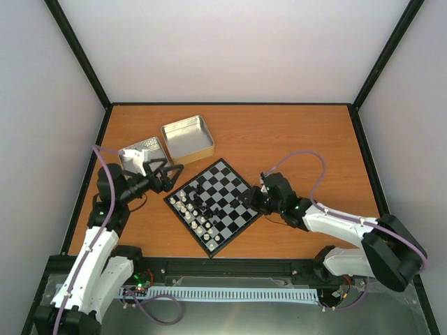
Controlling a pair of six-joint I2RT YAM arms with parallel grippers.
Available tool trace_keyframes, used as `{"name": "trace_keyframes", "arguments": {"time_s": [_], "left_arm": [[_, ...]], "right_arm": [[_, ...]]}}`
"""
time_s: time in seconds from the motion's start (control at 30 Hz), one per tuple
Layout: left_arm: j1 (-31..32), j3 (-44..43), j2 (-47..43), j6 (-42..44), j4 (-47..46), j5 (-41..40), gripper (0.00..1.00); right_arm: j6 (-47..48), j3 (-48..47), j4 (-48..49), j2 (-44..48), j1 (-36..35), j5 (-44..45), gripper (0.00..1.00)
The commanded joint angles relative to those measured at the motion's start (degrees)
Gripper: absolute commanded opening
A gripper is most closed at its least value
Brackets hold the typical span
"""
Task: Set up the chess pieces on the board
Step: Pick up the chess piece from the chessboard.
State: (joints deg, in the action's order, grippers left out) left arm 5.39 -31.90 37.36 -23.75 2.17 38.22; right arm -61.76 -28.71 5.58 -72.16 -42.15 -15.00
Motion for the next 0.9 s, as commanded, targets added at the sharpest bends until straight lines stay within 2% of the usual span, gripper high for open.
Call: {"name": "trace_keyframes", "arguments": {"time_s": [0.0,0.07,0.2,0.33,0.43,0.7,0.87], "left_arm": [[3.5,4.4,3.4,-7.9,-2.5,7.2,1.00],[5.8,6.9,4.8,-10.5,-6.7,9.4,1.00],[11.4,11.1,6.5,-16.9,-15.1,5.3,0.99],[17.0,14.0,13.0,-25.1,-26.9,4.5,0.89],[22.0,13.4,18.7,-28.0,-31.5,0.5,0.78],[26.6,15.1,25.4,-37.0,-48.2,-3.9,0.58],[26.9,16.5,26.8,-40.0,-52.1,-4.3,0.44]], "right_arm": [[-4.7,2.0,7.7,3.3,-0.6,5.5,0.03],[-6.4,1.8,10.6,4.0,-0.6,5.2,0.03],[-10.4,1.4,16.1,4.8,-0.6,3.5,0.03],[-14.5,0.3,20.0,3.8,-0.6,0.6,0.03],[-17.8,0.4,23.8,2.9,-0.6,-1.5,0.03],[-23.6,0.9,30.5,0.7,-0.6,-5.6,0.03],[-24.9,1.5,32.1,0.2,-0.6,-6.2,0.03]]}}
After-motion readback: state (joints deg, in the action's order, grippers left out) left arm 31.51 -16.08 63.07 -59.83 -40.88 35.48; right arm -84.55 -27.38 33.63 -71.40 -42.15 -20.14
